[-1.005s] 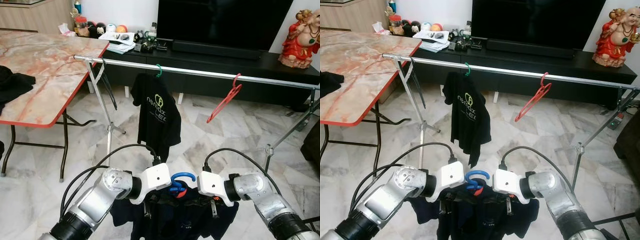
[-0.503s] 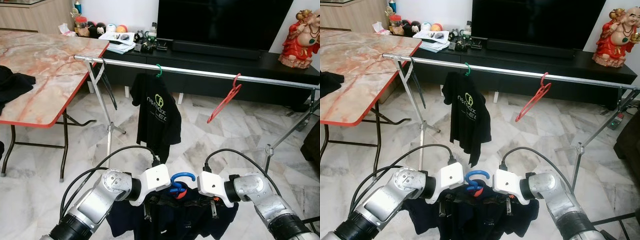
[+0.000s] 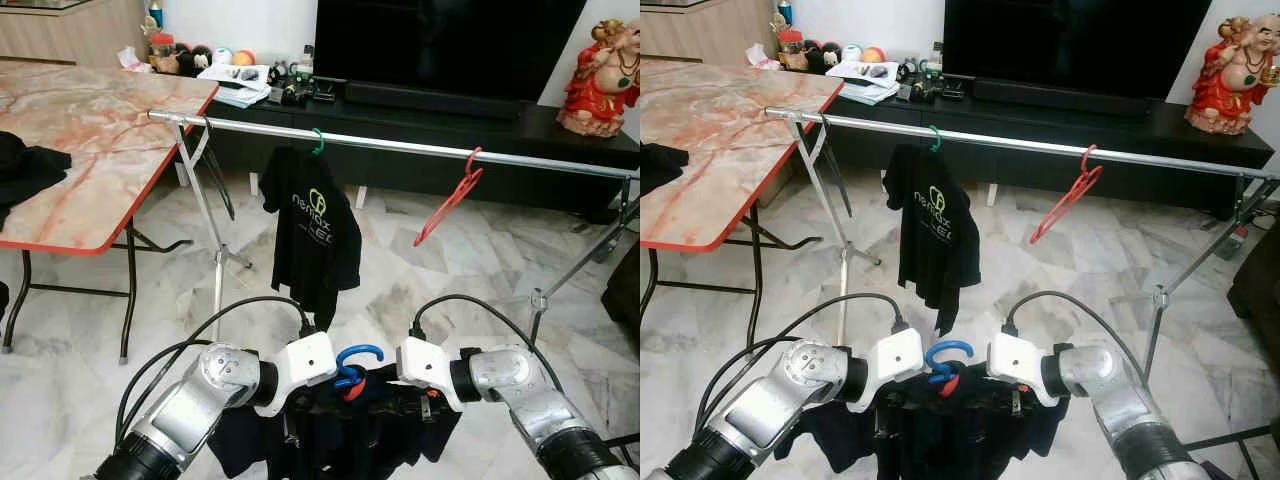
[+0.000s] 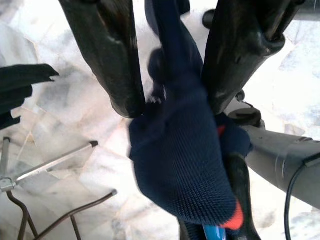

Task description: Hang hanger

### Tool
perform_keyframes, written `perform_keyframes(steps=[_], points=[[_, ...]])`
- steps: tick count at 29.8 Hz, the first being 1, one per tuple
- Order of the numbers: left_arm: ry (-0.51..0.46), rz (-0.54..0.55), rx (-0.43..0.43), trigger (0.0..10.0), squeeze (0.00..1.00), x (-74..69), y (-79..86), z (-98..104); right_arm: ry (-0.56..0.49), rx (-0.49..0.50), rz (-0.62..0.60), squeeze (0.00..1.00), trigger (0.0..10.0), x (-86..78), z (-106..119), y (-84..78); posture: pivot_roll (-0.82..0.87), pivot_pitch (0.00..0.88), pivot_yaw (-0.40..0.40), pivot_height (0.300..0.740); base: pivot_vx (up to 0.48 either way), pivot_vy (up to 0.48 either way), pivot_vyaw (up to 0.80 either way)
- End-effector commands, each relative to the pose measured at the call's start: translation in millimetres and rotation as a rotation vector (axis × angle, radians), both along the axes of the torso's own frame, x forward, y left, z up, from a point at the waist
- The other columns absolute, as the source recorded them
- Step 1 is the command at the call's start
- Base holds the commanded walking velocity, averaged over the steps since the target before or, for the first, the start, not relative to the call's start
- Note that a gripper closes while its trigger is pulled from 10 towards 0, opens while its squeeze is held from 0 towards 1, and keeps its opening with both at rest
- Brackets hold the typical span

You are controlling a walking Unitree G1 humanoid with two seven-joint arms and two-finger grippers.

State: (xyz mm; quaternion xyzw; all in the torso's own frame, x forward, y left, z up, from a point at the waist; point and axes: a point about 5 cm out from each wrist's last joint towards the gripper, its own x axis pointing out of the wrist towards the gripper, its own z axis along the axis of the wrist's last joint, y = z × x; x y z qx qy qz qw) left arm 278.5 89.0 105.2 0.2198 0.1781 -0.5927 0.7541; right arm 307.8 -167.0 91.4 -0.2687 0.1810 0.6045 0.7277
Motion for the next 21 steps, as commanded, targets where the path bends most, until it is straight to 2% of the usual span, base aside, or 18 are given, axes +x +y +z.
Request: perform_keyframes(steps=[1, 8, 10, 12, 13, 14, 15, 16, 17, 18, 21], points=[[0.0, 0.015, 0.004, 0.0, 0.0, 0.1, 2.9, -2.7, -0.029, 0.006, -0.006, 1.0, 10.0, 3.9, 9.6, -4.6, 0.02, 0.059, -0.078, 0.74, 0.0, 0.0, 0.0], [0.009, 0.072, 0.004, 0.0, 0.0, 1.3, 9.1, -10.6, -0.035, 0.004, -0.001, 1.0, 10.0, 4.8, 15.7, -8.6, 0.02, 0.064, -0.068, 0.74, 0.0, 0.0, 0.0], [0.001, 0.131, 0.002, 0.0, 0.0, 4.0, 14.0, -15.2, -0.072, 0.021, -0.057, 1.0, 10.0, 8.9, 18.9, -12.2, 0.02, 0.065, -0.061, 0.74, 0.0, 0.0, 0.0], [0.0, 0.144, -0.002, 0.0, 0.0, 4.3, 15.1, -16.1, -0.083, 0.028, -0.075, 1.0, 10.0, 10.1, 19.6, -13.2, 0.02, 0.064, -0.061, 0.74, 0.0, 0.0, 0.0], [-0.02, 0.226, -0.005, 0.0, 0.0, 7.6, 21.6, -22.6, -0.099, 0.058, -0.185, 1.0, 10.0, 14.5, 15.9, -18.0, 0.01, 0.062, -0.051, 0.74, 0.0, 0.0, 0.0], [-0.029, 0.263, -0.005, 0.0, 0.0, 8.5, 24.7, -26.1, -0.104, 0.07, -0.232, 1.0, 10.0, 15.5, 12.5, -19.7, 0.01, 0.062, -0.051, 0.74, 0.0, 0.0, 0.0], [-0.044, 0.318, 0.002, 0.6, 0.0, 10.3, 29.2, -30.3, -0.113, 0.085, -0.292, 0.98, 10.0, 16.3, 7.4, -21.0, 0.01, 0.061, -0.049, 0.74, 0.0, 0.0, 0.0], [-0.06, 0.368, 0.01, 0.6, 0.0, 11.5, 33.3, -33.9, -0.121, 0.099, -0.343, 0.98, 10.0, 16.1, 2.4, -21.7, 0.02, 0.064, -0.048, 0.74, 0.0, 0.0, 0.0], [-0.059, 0.406, 0.007, 10.0, 0.0, 11.6, 36.2, -37.5, -0.109, 0.118, -0.404, 0.0, 10.0, 15.1, -4.9, -22.1, 0.02, 0.064, -0.047, 0.74, 0.0, 0.0, 0.0], [-0.059, 0.455, 0.004, 10.0, 0.0, 11.0, 40.0, -42.6, -0.078, 0.153, -0.496, 0.0, 10.0, 11.9, -17.6, -21.3, 0.02, 0.065, -0.047, 0.74, 0.0, 0.0, 0.0], [-0.073, 0.515, 0.002, 10.0, 0.0, 10.3, 44.5, -46.9, -0.035, 0.194, -0.604, 0.0, 10.0, 4.7, -35.5, -18.9, 0.03, 0.065, -0.043, 0.74, 0.0, 0.0, 0.0]])
